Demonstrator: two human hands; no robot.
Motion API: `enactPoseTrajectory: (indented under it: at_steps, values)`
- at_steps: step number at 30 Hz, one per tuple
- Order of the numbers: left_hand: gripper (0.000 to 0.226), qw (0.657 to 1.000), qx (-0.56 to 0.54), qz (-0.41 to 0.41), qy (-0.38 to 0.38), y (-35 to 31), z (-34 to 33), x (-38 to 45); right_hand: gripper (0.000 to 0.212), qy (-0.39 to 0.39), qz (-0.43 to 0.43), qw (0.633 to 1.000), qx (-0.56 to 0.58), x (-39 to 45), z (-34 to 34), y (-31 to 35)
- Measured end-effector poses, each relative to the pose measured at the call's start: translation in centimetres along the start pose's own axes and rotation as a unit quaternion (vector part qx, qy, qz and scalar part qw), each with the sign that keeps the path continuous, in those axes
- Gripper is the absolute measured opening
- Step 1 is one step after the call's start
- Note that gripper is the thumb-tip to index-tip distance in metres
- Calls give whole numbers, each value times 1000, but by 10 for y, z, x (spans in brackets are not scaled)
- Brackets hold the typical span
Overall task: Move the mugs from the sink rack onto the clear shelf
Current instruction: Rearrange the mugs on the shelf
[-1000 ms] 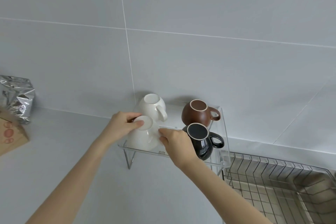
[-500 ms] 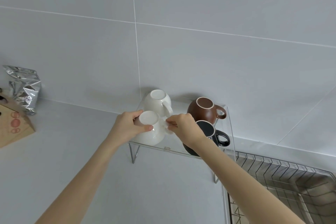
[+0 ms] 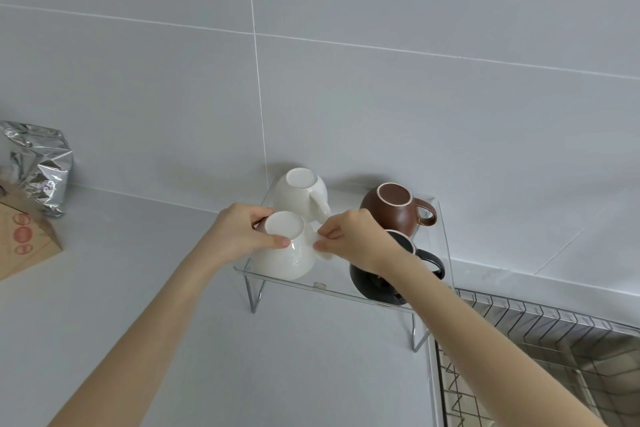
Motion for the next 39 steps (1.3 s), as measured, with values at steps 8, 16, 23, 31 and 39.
enactPoseTrajectory:
  at_steps: [8, 16, 23, 31, 39]
  values:
    - [55, 998, 30, 5, -55, -22, 7, 73, 31, -93, -59, 989, -98, 41, 8, -6]
    - [42, 997, 52, -50, -20, -21, -3, 91, 12, -77, -55, 989, -117, 61, 3, -18]
    - [29, 983, 131, -58, -116, -20, -4, 85, 12, -86, -62, 993, -55, 79, 13, -34]
    - [30, 977, 135, -48, -158, -24, -7, 80, 12, -85, -62, 994, -26, 86, 16, -41]
    - [36, 970, 171, -33, -167, -22, -12, 79, 14, -92, -41, 995, -28, 89, 16, -45]
Point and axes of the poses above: each hand's wrist, its own x-axis towards the middle knuckle, its own z-axis out of the back of the hand, y = z × x, the point moved 7 cm from there along x, towards the middle knuckle, and after that the axes turned 6 degrees about -y, right-handed, at the moved point
